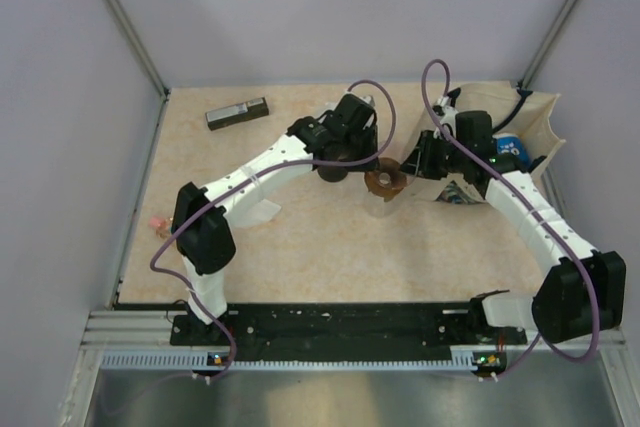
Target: Place the coffee filter in the dripper
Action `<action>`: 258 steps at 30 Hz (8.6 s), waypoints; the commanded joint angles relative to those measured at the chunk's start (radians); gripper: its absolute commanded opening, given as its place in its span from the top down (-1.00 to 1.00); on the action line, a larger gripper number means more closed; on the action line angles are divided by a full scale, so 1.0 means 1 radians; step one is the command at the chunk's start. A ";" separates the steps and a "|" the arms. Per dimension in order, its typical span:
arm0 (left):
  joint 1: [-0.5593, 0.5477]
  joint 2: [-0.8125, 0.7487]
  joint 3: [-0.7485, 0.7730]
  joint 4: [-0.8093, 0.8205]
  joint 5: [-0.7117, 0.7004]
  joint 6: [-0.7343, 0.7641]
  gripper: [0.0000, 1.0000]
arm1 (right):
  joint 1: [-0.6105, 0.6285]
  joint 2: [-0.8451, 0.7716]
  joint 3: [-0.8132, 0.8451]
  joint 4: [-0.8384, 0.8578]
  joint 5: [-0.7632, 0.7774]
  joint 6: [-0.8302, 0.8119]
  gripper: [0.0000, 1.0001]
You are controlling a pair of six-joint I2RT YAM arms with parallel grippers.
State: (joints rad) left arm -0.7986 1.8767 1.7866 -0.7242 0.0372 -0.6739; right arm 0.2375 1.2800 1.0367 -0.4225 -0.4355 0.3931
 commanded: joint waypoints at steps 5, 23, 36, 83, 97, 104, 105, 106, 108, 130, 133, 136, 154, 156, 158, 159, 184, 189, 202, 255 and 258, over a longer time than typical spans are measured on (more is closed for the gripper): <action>-0.002 -0.007 0.079 -0.027 0.004 0.050 0.25 | -0.003 0.030 0.092 -0.093 -0.032 0.000 0.36; -0.002 -0.056 0.097 -0.047 -0.020 0.083 -0.32 | 0.008 0.016 0.197 -0.104 -0.054 0.015 -0.14; -0.001 -0.302 0.024 -0.034 -0.072 0.137 -0.98 | 0.006 -0.217 0.220 -0.052 0.215 0.043 -0.98; 0.704 -0.181 -0.840 0.207 0.043 -0.070 -0.96 | 0.665 -0.314 0.028 0.001 0.420 -0.076 -0.96; 0.331 -0.476 -1.162 0.293 0.119 -0.343 -0.97 | 0.733 -0.177 0.046 0.027 0.412 -0.091 -0.93; 0.283 -0.710 -1.303 0.279 0.127 -0.423 -0.98 | 0.930 -0.055 0.045 -0.036 0.644 -0.044 -0.92; 0.282 -0.755 -1.316 0.267 0.130 -0.434 -0.98 | 0.959 -0.041 0.034 -0.039 0.670 -0.010 -0.91; 0.277 -0.789 -1.328 0.258 0.128 -0.440 -0.98 | 0.982 -0.025 0.025 -0.036 0.704 0.028 -0.92; 0.274 -0.839 -1.349 0.250 0.125 -0.454 -0.98 | 1.016 0.004 -0.007 -0.006 0.725 0.078 -0.92; 0.269 -1.002 -1.464 0.358 0.165 -0.579 -0.98 | 1.017 0.395 -0.087 0.225 0.868 0.424 -0.75; 0.268 -1.008 -1.468 0.358 0.167 -0.582 -0.98 | 1.017 0.429 -0.086 0.237 0.859 0.431 -0.75; 0.268 -1.001 -1.472 0.362 0.168 -0.587 -0.98 | 1.019 0.438 -0.093 0.266 0.837 0.431 -0.74; 0.268 -0.967 -1.455 0.402 0.170 -0.582 -0.98 | 1.019 0.394 -0.115 0.348 0.721 0.388 -0.51; 0.266 -0.967 -1.455 0.398 0.168 -0.581 -0.98 | 1.017 0.384 -0.112 0.334 0.747 0.389 -0.51; 0.266 -0.965 -1.455 0.397 0.168 -0.579 -0.98 | 1.017 0.377 -0.110 0.334 0.761 0.400 -0.51; 0.266 -0.965 -1.457 0.396 0.170 -0.578 -0.98 | 1.017 0.375 -0.107 0.334 0.764 0.406 -0.53; 0.266 -0.973 -1.437 0.353 0.165 -0.546 -0.98 | 0.961 0.455 -0.070 0.356 0.704 0.325 -0.57; 0.265 -0.967 -1.435 0.361 0.170 -0.549 -0.98 | 0.959 0.421 -0.083 0.407 0.655 0.309 -0.52; 0.265 -0.973 -1.437 0.351 0.178 -0.543 -0.98 | 0.961 0.387 -0.073 0.415 0.701 0.359 -0.44; 0.207 -0.837 -1.251 0.272 -0.089 -0.460 -0.98 | 0.979 0.397 -0.086 0.255 0.774 0.691 -0.12; 0.207 -0.824 -1.279 0.279 -0.062 -0.480 -0.98 | 0.981 0.421 -0.082 0.267 0.765 0.722 -0.12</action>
State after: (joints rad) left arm -0.5953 1.0447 0.5362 -0.4808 -0.0586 -1.1397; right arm 1.2087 1.6695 0.9119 -0.2001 0.3172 1.0649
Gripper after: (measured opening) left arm 0.990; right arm 0.558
